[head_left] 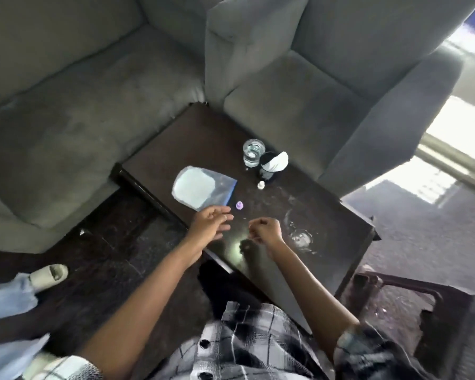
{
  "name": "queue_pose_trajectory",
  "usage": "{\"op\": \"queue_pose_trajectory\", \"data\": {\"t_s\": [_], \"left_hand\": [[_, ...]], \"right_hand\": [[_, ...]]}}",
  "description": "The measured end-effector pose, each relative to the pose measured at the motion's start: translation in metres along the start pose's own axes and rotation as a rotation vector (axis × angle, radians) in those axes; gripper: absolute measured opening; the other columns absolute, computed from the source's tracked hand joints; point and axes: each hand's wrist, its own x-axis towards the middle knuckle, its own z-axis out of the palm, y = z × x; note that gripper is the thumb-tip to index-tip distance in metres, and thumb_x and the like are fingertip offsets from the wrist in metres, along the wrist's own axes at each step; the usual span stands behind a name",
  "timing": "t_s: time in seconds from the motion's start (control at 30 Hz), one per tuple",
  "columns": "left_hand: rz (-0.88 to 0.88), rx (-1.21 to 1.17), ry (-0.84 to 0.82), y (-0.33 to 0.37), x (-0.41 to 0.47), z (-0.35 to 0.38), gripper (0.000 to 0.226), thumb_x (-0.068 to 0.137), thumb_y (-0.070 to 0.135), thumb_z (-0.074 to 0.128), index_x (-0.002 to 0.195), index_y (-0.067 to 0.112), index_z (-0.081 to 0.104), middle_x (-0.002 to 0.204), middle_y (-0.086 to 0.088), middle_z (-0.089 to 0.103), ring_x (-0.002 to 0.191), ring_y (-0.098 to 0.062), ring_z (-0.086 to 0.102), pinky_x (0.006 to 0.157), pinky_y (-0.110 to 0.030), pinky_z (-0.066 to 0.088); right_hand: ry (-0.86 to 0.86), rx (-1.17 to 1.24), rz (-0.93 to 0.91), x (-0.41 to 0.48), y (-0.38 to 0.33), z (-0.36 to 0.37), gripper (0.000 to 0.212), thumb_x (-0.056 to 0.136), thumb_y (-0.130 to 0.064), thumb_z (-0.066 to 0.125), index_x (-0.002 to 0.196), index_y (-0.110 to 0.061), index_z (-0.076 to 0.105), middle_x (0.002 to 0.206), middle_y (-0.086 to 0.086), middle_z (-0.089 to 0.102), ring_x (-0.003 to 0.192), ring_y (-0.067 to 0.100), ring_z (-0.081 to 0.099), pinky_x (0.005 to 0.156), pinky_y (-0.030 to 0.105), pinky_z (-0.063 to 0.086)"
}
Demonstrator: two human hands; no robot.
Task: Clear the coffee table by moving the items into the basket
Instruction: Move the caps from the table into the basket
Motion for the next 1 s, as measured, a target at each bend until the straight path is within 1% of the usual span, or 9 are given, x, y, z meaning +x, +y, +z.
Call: {"op": "queue_pose_trajectory", "data": {"t_s": [0.1, 0.17, 0.27, 0.33, 0.4, 0.53, 0.7, 0.9, 1.0], "left_hand": [[-0.002, 0.070, -0.011, 0.030, 0.036, -0.026, 0.018, 0.095, 0.012, 0.045, 0.103, 0.018, 0.060, 0.100, 0.002, 0.067, 0.083, -0.011, 0.062, 0.073, -0.023, 0.045], [-0.015, 0.117, -0.008, 0.042, 0.059, -0.039, 0.019, 0.095, 0.011, 0.043, 0.104, 0.017, 0.059, 0.101, 0.001, 0.066, 0.087, -0.014, 0.062, 0.073, -0.023, 0.045], [-0.068, 0.154, -0.002, 0.046, 0.085, -0.052, 0.021, 0.095, 0.011, 0.043, 0.107, 0.016, 0.060, 0.104, -0.001, 0.066, 0.087, -0.015, 0.062, 0.074, -0.024, 0.045], [-0.109, 0.171, -0.009, 0.043, 0.097, -0.057, 0.022, 0.095, 0.011, 0.044, 0.109, 0.013, 0.060, 0.104, -0.001, 0.066, 0.082, -0.010, 0.062, 0.075, -0.025, 0.045], [-0.139, 0.179, -0.021, 0.040, 0.107, -0.060, 0.022, 0.095, 0.010, 0.044, 0.110, 0.011, 0.060, 0.103, -0.002, 0.065, 0.079, -0.009, 0.060, 0.073, -0.024, 0.045], [-0.176, 0.200, -0.059, 0.037, 0.124, -0.065, 0.020, 0.095, 0.010, 0.045, 0.108, 0.014, 0.059, 0.102, -0.001, 0.066, 0.080, -0.011, 0.061, 0.070, -0.021, 0.044], [-0.187, 0.220, -0.083, 0.034, 0.141, -0.077, 0.020, 0.095, 0.010, 0.044, 0.106, 0.015, 0.060, 0.098, 0.003, 0.067, 0.081, -0.011, 0.062, 0.073, -0.023, 0.046], [-0.198, 0.264, -0.092, 0.033, 0.153, -0.090, 0.020, 0.095, 0.009, 0.045, 0.104, 0.017, 0.060, 0.099, 0.002, 0.068, 0.083, -0.012, 0.063, 0.074, -0.024, 0.046], [-0.185, 0.285, -0.114, 0.040, 0.158, -0.091, 0.020, 0.094, 0.010, 0.045, 0.102, 0.021, 0.060, 0.100, 0.002, 0.067, 0.087, -0.014, 0.064, 0.074, -0.025, 0.047]], "right_hand": [[0.083, -0.050, 0.103, 0.055, -0.010, 0.026, 0.025, 0.078, 0.000, 0.051, 0.061, -0.014, 0.062, 0.049, 0.000, 0.057, 0.037, 0.007, 0.052, 0.042, 0.021, 0.048], [0.119, -0.119, 0.139, 0.087, -0.013, 0.039, 0.023, 0.076, -0.001, 0.052, 0.057, -0.011, 0.060, 0.046, 0.002, 0.055, 0.044, 0.017, 0.056, 0.052, 0.033, 0.054], [0.138, -0.215, 0.147, 0.120, -0.014, 0.053, 0.013, 0.080, -0.014, 0.058, 0.073, -0.005, 0.063, 0.071, 0.015, 0.065, 0.072, 0.029, 0.061, 0.062, 0.033, 0.044], [0.132, -0.288, 0.154, 0.136, -0.012, 0.061, 0.019, 0.082, -0.017, 0.056, 0.090, -0.002, 0.063, 0.094, 0.022, 0.067, 0.091, 0.035, 0.062, 0.067, 0.030, 0.040], [0.089, -0.391, 0.143, 0.150, -0.009, 0.070, 0.023, 0.081, -0.014, 0.054, 0.101, -0.003, 0.059, 0.105, 0.022, 0.064, 0.099, 0.038, 0.060, 0.069, 0.028, 0.036], [0.068, -0.424, 0.166, 0.170, 0.000, 0.085, 0.025, 0.084, -0.010, 0.047, 0.107, -0.007, 0.056, 0.109, 0.020, 0.063, 0.100, 0.037, 0.059, 0.069, 0.026, 0.034], [0.194, -0.447, 0.228, 0.185, 0.002, 0.094, 0.026, 0.090, -0.013, 0.041, 0.107, -0.006, 0.059, 0.113, 0.021, 0.061, 0.103, 0.038, 0.059, 0.081, 0.037, 0.046], [0.222, -0.412, 0.257, 0.191, 0.000, 0.091, 0.020, 0.084, -0.007, 0.050, 0.094, 0.001, 0.065, 0.103, 0.022, 0.065, 0.089, 0.034, 0.060, 0.070, 0.031, 0.041], [0.204, -0.450, 0.205, 0.185, 0.005, 0.088, 0.027, 0.082, -0.008, 0.050, 0.107, -0.006, 0.060, 0.113, 0.018, 0.057, 0.096, 0.035, 0.058, 0.071, 0.030, 0.039]]}}
